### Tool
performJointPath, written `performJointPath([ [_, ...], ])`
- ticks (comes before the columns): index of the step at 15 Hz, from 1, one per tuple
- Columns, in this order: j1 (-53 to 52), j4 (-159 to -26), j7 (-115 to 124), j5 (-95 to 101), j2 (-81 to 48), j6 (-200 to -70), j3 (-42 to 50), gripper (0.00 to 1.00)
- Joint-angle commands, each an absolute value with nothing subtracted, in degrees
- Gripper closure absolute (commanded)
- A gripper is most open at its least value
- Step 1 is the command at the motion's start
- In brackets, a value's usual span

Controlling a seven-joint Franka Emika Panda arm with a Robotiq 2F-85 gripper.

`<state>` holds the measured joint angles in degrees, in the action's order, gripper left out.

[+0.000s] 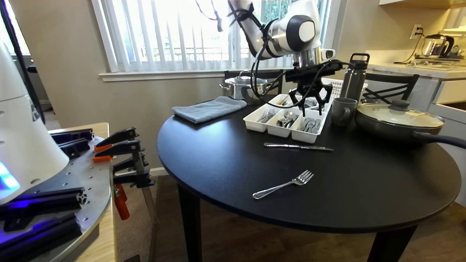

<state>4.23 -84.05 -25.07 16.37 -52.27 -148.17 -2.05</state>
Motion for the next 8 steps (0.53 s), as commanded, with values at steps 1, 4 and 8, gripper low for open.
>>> performJointPath([
  [1,4.55,-93.58,-21.59,13.47,-43.86,-150.4,-3.21,0.15],
  [4,4.4,-101.05,-15.13,9.13,-37.2,-150.85,-4.16,0.01],
  [8,3.3,-111.34,-6.29,3.85,-29.36,-151.27,-3.16,0.0],
])
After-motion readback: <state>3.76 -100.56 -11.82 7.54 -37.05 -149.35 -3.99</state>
